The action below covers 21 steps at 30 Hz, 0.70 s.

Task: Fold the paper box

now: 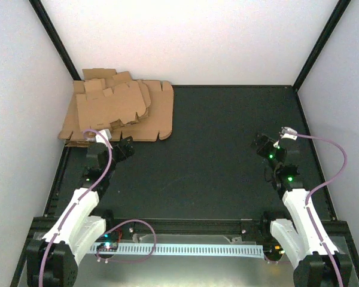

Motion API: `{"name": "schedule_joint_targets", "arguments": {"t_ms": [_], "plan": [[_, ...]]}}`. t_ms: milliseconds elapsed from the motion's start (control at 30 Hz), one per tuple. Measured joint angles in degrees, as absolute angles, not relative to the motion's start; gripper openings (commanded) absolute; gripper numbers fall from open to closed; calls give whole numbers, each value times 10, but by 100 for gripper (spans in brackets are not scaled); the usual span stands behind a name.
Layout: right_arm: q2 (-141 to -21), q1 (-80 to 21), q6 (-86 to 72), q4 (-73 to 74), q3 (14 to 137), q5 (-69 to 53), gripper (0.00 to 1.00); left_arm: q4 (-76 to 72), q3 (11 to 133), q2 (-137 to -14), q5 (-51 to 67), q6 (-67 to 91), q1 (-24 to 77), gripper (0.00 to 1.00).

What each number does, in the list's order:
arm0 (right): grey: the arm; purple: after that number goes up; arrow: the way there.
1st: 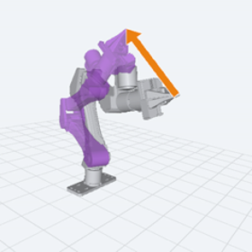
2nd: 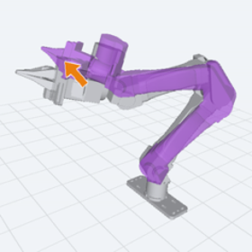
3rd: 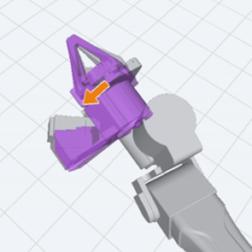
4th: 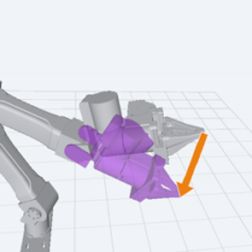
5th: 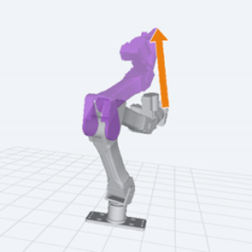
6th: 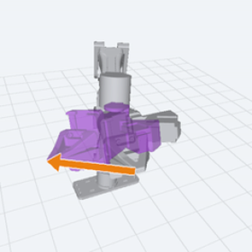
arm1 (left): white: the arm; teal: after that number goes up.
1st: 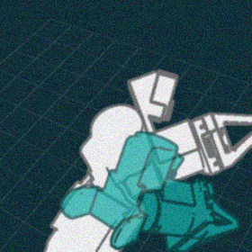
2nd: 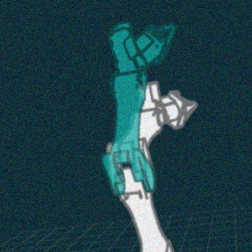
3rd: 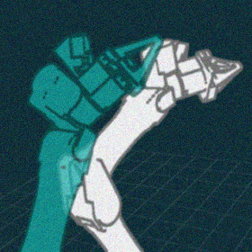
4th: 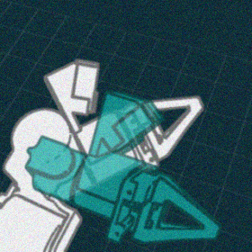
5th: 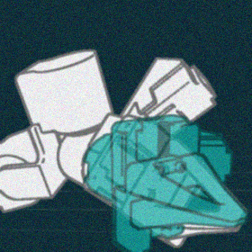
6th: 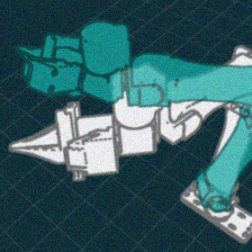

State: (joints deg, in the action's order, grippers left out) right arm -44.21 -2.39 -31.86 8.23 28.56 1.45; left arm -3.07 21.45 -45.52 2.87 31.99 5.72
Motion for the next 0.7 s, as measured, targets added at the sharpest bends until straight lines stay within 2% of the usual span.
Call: {"name": "schedule_joint_targets", "arguments": {"t_ms": [467, 700], "plan": [[-443, -24, -319, 95, 286, -1, 99, -4, 217, -465, 27, 322, 57, 99], [-470, -24, -324, 100, 297, -54, 99, 32, 291, -517, 17, 308, 57, 99]]}}
